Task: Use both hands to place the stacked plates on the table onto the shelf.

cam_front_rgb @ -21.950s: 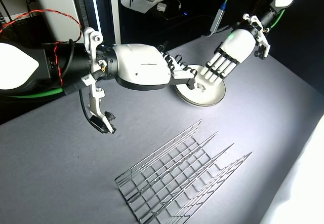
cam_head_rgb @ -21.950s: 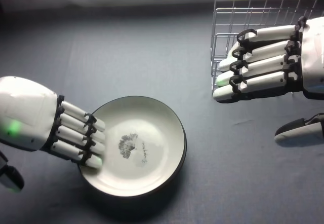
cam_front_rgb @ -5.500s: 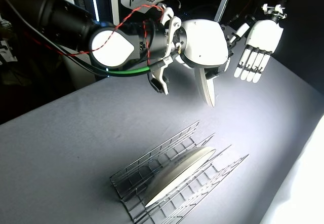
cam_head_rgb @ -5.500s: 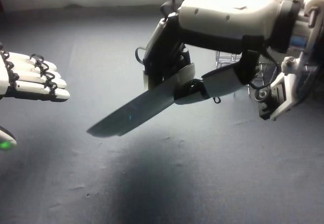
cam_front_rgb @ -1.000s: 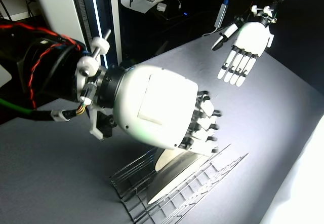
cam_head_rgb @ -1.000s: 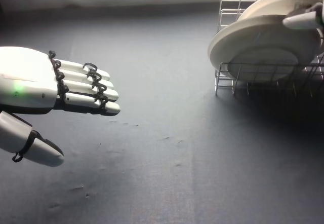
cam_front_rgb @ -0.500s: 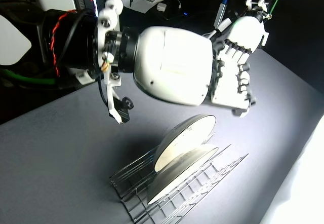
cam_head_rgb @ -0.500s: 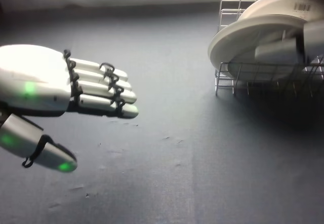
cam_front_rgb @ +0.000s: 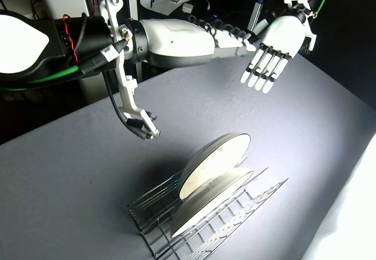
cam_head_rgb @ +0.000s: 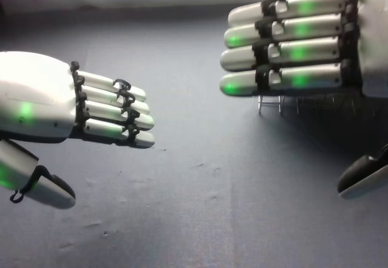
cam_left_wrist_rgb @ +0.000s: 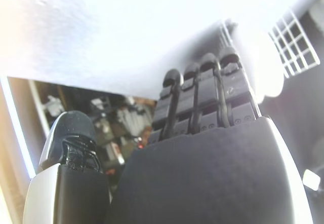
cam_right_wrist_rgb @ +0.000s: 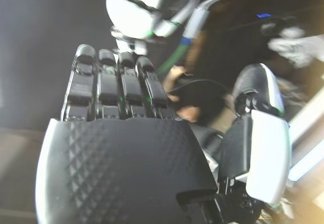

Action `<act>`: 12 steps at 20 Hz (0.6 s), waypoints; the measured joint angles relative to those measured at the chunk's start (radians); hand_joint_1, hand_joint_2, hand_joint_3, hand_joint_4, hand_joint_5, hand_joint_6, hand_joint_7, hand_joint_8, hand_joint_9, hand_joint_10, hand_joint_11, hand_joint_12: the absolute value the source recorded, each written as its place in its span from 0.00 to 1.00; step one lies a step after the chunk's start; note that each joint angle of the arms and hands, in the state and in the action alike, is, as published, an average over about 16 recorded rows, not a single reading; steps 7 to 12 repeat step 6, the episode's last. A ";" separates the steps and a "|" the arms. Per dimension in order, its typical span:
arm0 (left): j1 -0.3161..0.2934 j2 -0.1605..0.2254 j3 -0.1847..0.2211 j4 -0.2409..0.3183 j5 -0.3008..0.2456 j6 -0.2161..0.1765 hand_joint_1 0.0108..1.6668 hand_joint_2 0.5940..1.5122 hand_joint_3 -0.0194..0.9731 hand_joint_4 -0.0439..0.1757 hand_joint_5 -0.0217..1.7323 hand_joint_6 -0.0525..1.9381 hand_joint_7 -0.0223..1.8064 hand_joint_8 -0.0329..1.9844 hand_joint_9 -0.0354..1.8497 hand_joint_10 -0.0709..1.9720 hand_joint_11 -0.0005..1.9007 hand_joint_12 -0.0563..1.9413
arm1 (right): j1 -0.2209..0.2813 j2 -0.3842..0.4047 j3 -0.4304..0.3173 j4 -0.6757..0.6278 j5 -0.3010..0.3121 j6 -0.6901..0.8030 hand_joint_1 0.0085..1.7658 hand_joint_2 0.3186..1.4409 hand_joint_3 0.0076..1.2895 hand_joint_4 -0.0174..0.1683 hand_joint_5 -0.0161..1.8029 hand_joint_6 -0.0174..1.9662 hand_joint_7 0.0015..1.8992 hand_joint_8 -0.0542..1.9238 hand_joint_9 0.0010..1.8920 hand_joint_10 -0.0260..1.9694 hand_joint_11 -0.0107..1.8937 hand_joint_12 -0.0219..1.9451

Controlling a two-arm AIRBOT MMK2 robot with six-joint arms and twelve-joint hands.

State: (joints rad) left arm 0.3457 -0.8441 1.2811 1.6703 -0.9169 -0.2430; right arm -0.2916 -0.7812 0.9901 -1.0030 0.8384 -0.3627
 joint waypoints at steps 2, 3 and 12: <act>-0.004 0.002 0.000 0.013 -0.004 0.000 0.04 0.69 0.03 0.20 0.04 0.04 0.02 0.01 0.03 0.04 0.01 0.03 | -0.003 0.000 0.003 -0.031 0.031 -0.007 0.11 0.63 0.00 0.11 0.03 0.02 0.02 0.03 0.02 0.01 0.01 0.07; -0.005 0.003 0.000 0.017 -0.006 0.000 0.04 0.69 0.03 0.20 0.04 0.04 0.02 0.01 0.03 0.04 0.01 0.03 | -0.004 0.000 0.004 -0.044 0.044 -0.011 0.09 0.62 0.00 0.11 0.02 0.02 0.01 0.03 0.01 0.01 0.01 0.05; -0.011 0.005 -0.001 0.022 -0.012 -0.001 0.04 0.69 0.03 0.20 0.04 0.04 0.02 0.01 0.03 0.04 0.01 0.03 | -0.005 0.000 0.007 -0.061 0.074 -0.023 0.06 0.60 0.00 0.11 0.02 0.02 0.00 0.03 0.01 0.01 0.01 0.02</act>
